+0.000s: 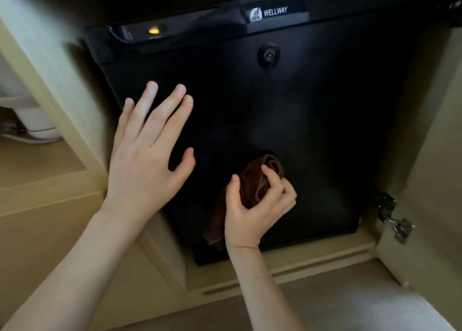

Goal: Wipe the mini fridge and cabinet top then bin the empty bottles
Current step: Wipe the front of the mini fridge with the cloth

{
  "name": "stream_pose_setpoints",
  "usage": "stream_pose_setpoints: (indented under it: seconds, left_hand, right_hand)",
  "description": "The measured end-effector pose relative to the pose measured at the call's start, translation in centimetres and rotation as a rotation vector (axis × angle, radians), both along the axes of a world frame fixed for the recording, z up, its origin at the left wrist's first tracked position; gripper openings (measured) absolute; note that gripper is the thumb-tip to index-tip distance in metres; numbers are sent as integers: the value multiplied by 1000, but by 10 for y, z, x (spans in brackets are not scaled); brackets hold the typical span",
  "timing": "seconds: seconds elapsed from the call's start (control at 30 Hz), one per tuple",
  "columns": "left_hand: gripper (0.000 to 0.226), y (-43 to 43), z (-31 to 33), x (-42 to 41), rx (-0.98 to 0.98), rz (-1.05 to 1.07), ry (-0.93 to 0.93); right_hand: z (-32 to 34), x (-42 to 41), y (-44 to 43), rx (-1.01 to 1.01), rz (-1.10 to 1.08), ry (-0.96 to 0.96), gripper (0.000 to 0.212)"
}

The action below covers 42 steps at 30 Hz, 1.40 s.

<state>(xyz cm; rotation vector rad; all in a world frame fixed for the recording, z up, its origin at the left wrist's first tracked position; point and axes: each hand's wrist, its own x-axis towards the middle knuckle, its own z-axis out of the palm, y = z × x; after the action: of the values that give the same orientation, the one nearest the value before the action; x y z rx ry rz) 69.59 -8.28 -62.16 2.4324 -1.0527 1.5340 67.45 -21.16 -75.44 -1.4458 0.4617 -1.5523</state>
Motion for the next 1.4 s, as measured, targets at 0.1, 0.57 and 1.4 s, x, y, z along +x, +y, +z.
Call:
stream_pose_setpoints:
  seconds: [0.1,0.57,1.4]
  left_hand:
    - [64,0,-3,1,1,-6,-5]
    - [55,-10,-48,3,-93,-68,-28]
    - [59,2,-32,-2,-64,-95,91]
  right_hand:
    - [-28,2,-2,73,-14,-34,46]
    - [-12,10,15,190,75,-141,41]
    - [-87,-8,78,521,296,-7,55]
